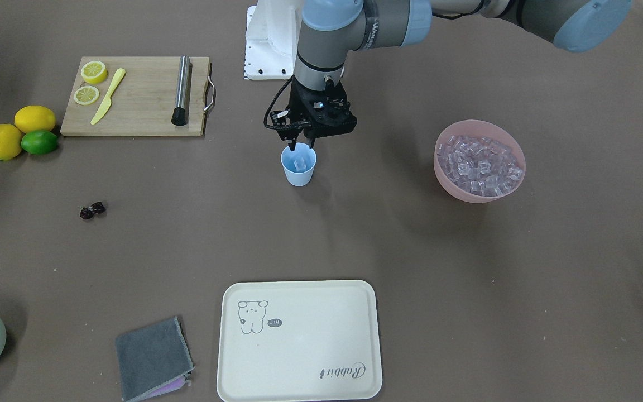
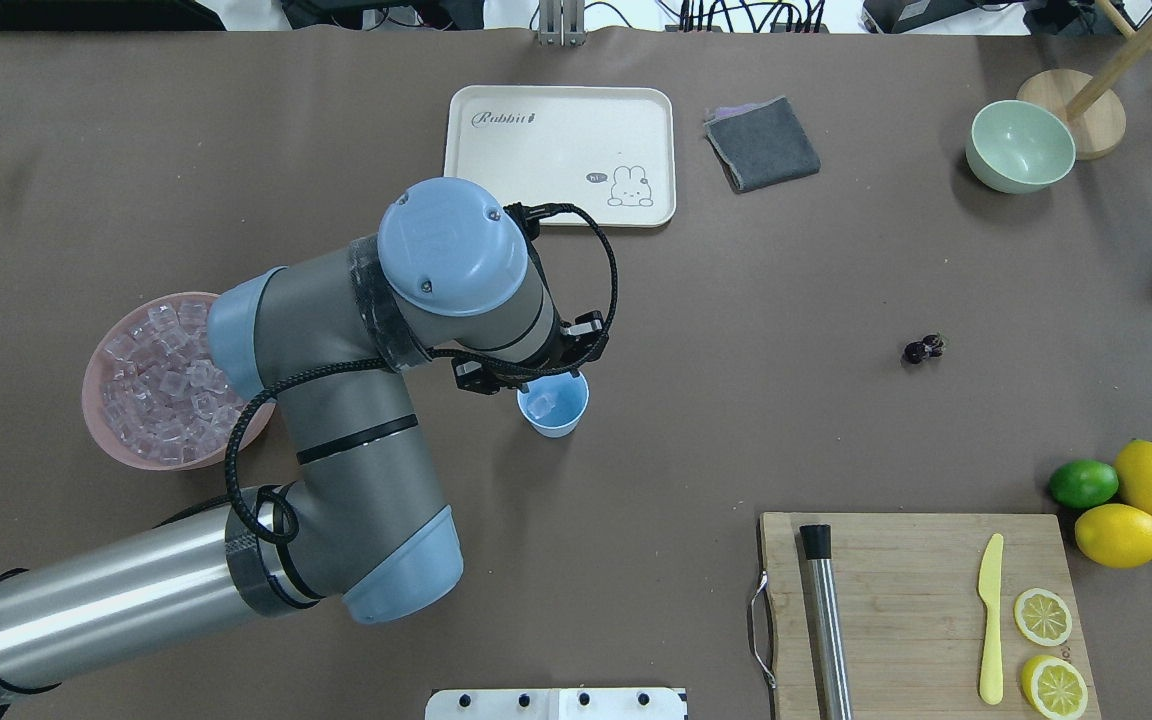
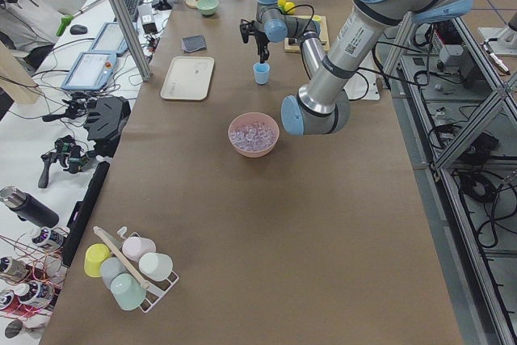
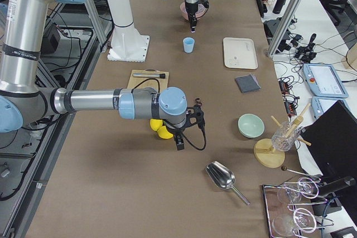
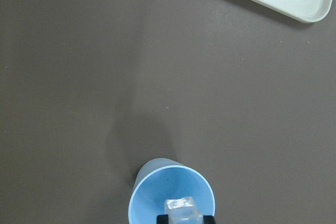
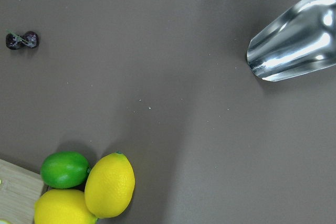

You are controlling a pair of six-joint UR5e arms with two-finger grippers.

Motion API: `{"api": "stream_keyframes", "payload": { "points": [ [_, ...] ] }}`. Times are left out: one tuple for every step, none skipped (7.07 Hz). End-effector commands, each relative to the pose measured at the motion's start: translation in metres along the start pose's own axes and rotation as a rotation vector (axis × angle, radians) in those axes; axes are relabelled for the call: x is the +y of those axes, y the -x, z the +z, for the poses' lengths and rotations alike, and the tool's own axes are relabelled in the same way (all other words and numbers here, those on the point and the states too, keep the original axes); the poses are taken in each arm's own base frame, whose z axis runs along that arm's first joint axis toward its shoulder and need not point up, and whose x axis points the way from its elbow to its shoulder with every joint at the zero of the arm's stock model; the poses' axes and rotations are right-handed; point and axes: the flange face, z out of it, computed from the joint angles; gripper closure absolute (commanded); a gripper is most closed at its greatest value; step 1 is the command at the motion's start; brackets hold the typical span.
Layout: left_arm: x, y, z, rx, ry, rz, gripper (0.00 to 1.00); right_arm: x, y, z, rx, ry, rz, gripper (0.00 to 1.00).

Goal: Put ice and cherries in cup
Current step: 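Carry the ice cube with the left gripper over the light-blue cup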

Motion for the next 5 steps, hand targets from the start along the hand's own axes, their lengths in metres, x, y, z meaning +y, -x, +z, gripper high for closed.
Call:
{"api": "stream_keyframes", "payload": {
  "points": [
    [0.010,-0.002,0.001,0.000,0.002,0.053,0.02,0.000,0.001,0.000,-0.004,-0.001,0.001,0.00],
    [0.006,0.026,-0.003,-0.015,-0.004,0.045,0.03,0.000,0.001,0.000,-0.004,-0.002,-0.001,0.00],
    [-0.005,0.065,-0.032,0.005,-0.025,0.052,0.04,0.000,0.002,-0.001,-0.004,-0.004,-0.004,0.00],
    [-0.017,0.103,-0.047,-0.030,-0.047,0.111,0.05,0.000,0.002,-0.002,-0.004,-0.004,-0.004,0.00],
    [-0.031,0.137,-0.066,-0.057,-0.071,0.148,0.09,0.001,0.002,-0.001,-0.004,-0.002,-0.001,0.00]
  ]
}}
